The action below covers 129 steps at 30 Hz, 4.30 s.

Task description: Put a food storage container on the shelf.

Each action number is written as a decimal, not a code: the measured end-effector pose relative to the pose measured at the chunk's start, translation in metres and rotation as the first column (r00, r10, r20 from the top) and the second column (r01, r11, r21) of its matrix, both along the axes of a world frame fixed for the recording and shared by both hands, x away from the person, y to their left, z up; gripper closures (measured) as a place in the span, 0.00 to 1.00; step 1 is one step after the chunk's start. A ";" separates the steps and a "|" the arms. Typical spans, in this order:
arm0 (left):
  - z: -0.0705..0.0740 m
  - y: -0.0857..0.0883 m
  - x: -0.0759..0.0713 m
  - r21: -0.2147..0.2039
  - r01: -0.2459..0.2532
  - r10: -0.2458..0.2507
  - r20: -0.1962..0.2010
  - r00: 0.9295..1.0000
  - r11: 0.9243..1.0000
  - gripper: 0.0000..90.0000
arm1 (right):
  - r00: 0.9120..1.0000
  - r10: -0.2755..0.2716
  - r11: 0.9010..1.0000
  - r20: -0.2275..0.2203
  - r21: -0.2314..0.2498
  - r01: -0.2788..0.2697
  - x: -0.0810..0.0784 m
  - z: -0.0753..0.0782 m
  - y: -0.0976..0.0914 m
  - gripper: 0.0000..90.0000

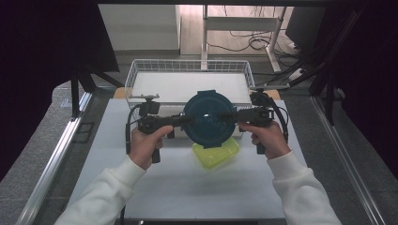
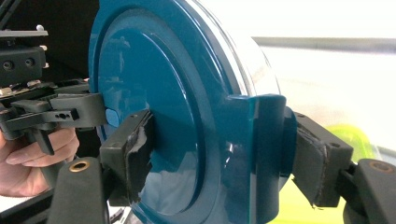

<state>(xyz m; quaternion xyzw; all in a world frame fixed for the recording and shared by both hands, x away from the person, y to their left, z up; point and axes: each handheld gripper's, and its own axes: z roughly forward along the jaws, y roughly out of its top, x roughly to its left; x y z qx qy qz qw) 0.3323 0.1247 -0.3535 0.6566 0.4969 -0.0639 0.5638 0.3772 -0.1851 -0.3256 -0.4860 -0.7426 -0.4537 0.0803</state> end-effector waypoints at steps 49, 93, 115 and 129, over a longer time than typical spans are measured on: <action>0.044 0.041 0.102 -0.027 0.063 -0.064 -0.043 0.997 0.998 0.51 | 0.999 -0.043 0.999 0.011 -0.030 0.043 0.085 0.052 0.040 0.32; 0.014 0.049 0.174 -0.155 -0.056 0.019 -0.227 0.974 0.986 0.50 | 0.977 -0.133 0.989 -0.169 0.041 0.142 0.151 0.022 0.044 0.29; 0.038 0.045 0.133 0.085 -0.124 0.116 0.086 0.989 0.989 0.21 | 0.974 -0.190 0.976 0.125 -0.084 0.201 0.113 0.048 0.049 0.05; 0.016 0.040 0.013 0.262 -0.104 0.032 0.265 0.964 0.960 0.23 | 0.898 -0.001 0.985 0.441 -0.154 0.077 0.008 0.025 -0.004 0.20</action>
